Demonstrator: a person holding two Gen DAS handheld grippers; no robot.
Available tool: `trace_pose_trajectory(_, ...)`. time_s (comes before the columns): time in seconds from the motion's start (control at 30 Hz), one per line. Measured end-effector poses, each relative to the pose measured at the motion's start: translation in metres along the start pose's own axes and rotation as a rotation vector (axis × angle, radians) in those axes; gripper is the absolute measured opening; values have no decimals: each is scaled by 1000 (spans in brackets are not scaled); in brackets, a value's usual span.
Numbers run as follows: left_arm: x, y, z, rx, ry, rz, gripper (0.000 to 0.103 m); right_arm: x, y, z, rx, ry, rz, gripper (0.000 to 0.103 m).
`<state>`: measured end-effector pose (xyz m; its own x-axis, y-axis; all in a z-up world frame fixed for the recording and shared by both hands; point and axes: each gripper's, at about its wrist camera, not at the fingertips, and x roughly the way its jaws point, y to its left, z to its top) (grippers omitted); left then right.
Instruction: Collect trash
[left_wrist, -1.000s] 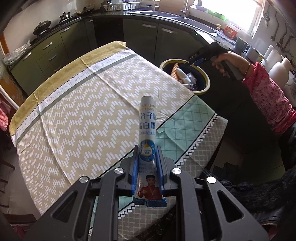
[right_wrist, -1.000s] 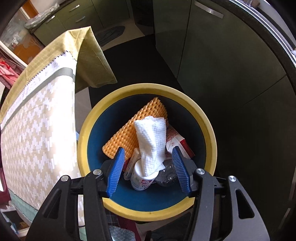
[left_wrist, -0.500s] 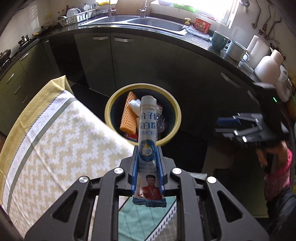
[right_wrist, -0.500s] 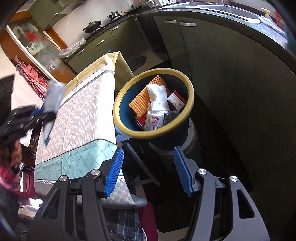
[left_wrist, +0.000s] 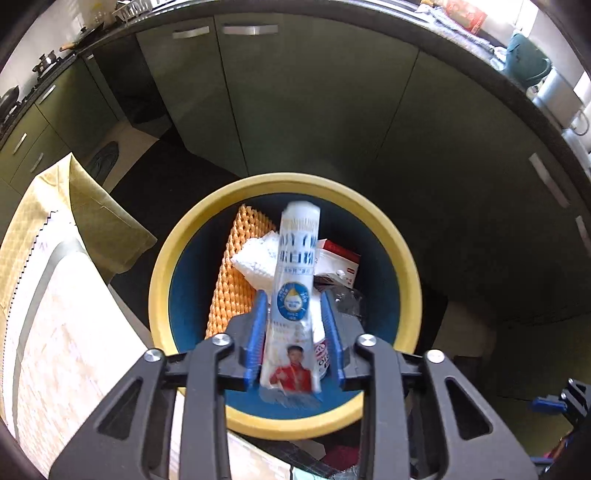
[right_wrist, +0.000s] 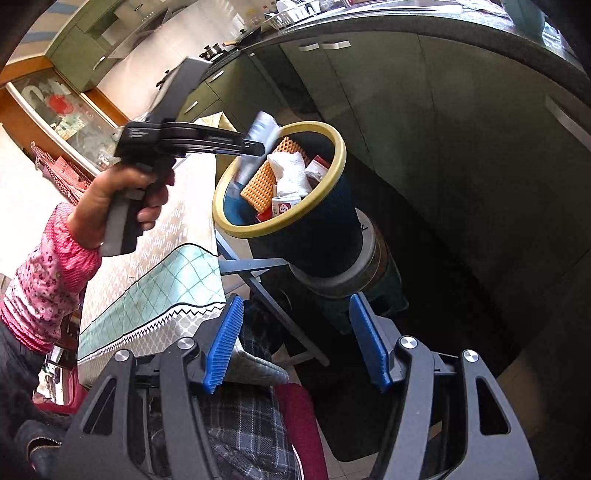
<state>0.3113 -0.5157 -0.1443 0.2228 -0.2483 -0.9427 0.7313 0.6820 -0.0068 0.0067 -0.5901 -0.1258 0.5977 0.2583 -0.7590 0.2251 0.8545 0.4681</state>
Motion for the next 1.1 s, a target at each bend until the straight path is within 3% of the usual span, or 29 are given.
trace_pose_trajectory(0.17,-10,8,-9,-36,-21,-11,42,-2,8,-5,-9,-7,17,61)
trace_pose_trajectory(0.3,-65,23,-42,-54,-122,-33,43,-3,25,-8,-42,-21,17,68)
trace_pose_trajectory(0.47,-165,51,-133,-93,-348,40,85,0,62,-10,-117,-41,33,69)
trace_pose_trajectory(0.57,-220,75,-203,-153,-485,155,96,4,95,-10,-186,-65,45,70)
trace_pose_trajectory(0.67,-259,97,-272,-236,-558,272,96,6,129,-11,-255,-104,46,75)
trace_pose_trajectory(0.9,-310,146,-405,-493,-634,461,96,5,193,-25,-400,-188,-35,86)
trace_pose_trajectory(1.1,-344,157,-487,-689,-700,543,96,-14,217,-41,-438,-277,-74,98)
